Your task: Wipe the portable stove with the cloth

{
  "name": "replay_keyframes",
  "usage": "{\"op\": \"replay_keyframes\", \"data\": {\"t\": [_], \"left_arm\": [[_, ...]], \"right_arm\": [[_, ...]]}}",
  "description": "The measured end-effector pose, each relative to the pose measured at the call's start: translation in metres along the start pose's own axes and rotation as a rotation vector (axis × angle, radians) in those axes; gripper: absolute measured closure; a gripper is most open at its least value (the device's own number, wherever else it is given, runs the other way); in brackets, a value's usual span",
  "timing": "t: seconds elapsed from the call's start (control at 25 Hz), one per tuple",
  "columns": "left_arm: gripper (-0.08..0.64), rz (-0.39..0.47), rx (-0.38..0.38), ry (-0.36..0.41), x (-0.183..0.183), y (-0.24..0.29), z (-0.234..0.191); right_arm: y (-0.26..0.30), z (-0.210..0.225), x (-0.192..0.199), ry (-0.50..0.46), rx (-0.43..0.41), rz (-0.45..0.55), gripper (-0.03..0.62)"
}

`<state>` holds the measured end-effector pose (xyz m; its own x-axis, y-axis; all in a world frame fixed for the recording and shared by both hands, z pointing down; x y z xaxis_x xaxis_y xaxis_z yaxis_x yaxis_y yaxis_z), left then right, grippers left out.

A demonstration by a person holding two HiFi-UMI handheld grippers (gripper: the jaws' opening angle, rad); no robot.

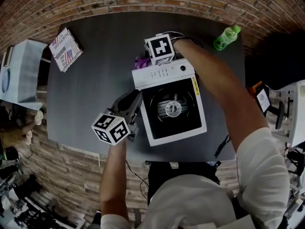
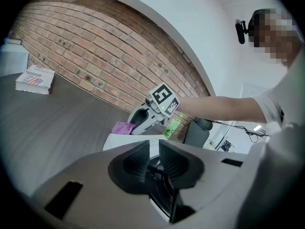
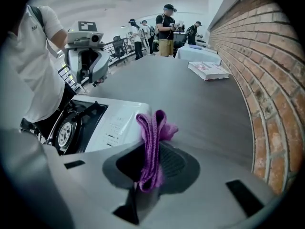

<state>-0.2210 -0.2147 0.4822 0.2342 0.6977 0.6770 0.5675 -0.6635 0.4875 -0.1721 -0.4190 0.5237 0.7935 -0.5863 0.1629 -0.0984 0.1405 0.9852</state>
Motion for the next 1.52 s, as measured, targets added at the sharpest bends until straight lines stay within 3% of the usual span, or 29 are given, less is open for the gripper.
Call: {"op": "replay_keyframes", "data": {"t": [0.56,1.52], "left_arm": [[0.505,-0.011,0.022,0.021,-0.002,0.014,0.020],[0.505,-0.036,0.053,0.052,-0.007,0.033,0.039]], "right_arm": [[-0.013,-0.014,0.047,-0.001,-0.008,-0.111,0.511],[-0.027,-0.033,0.108,0.025,0.014,-0.219,0.511]]}}
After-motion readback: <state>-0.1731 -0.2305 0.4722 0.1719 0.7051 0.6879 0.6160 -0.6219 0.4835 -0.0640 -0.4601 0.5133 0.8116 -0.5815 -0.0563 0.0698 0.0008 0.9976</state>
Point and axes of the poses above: the fingertips, and each gripper's own axes: y forward along the fingers, z to its right, x out of its underside, the point moved 8 cm from there along -y, backward along the fingers, and after that the axes turned 14 degrees about -z, right-handed, at the moved point
